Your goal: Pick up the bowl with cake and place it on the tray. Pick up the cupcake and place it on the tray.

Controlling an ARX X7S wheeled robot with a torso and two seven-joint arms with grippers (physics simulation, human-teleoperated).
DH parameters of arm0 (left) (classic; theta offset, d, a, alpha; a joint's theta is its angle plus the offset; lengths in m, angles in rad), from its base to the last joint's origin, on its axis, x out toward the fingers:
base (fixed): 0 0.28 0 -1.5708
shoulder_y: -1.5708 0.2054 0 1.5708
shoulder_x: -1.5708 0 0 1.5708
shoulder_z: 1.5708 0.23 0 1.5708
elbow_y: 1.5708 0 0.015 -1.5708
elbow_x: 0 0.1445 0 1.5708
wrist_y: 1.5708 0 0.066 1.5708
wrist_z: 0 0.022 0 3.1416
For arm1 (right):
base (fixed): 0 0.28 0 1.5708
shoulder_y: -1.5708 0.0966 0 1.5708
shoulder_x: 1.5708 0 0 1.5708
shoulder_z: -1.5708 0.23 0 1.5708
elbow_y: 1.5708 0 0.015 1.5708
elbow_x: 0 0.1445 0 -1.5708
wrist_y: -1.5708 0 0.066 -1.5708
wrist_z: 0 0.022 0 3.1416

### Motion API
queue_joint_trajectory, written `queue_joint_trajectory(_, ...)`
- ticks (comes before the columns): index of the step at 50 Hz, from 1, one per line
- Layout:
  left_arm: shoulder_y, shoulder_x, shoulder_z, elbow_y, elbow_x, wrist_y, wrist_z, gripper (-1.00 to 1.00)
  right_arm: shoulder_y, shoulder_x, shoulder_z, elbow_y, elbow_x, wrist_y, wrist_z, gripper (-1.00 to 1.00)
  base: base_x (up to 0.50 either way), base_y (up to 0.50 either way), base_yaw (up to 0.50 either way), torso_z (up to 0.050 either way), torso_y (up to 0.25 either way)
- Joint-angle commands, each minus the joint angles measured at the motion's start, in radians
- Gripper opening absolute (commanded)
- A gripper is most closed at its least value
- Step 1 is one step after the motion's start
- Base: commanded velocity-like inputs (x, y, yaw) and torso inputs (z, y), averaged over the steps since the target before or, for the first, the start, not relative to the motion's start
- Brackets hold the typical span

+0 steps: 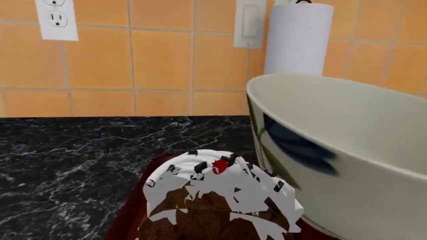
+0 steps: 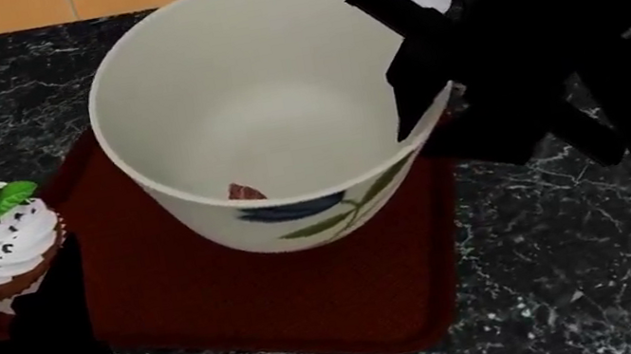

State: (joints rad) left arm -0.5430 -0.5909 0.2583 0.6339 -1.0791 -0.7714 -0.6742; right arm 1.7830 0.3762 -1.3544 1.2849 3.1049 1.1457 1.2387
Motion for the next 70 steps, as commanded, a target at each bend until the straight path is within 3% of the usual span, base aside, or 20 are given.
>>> queue_joint_trajectory(1,0.004,0.012,-0.028,-0.031,-0.020,0.042,0.031,-1.00,0.006,-0.005,0.056,0.024,0.009,-0.039,-0.050,-1.00,0.00,0.00,0.00,0.000,0.000)
queue_joint_trajectory(21,0.012,0.012,-0.020,-0.041,-0.003,0.057,0.045,-1.00,-0.003,0.002,0.018,0.024,0.013,-0.085,-0.042,-1.00,0.00,0.00,0.00,0.000,0.000)
queue_joint_trajectory(40,0.013,0.019,-0.005,-0.051,0.009,0.062,0.048,-1.00,-0.057,0.011,0.068,0.024,0.014,-0.070,-0.053,-1.00,0.00,0.00,0.00,0.000,0.001)
queue_joint_trajectory(70,0.018,0.009,-0.010,-0.051,0.001,0.073,0.049,-1.00,-0.100,0.012,0.140,0.024,0.015,-0.104,0.060,-1.00,0.00,0.00,0.00,0.000,0.001)
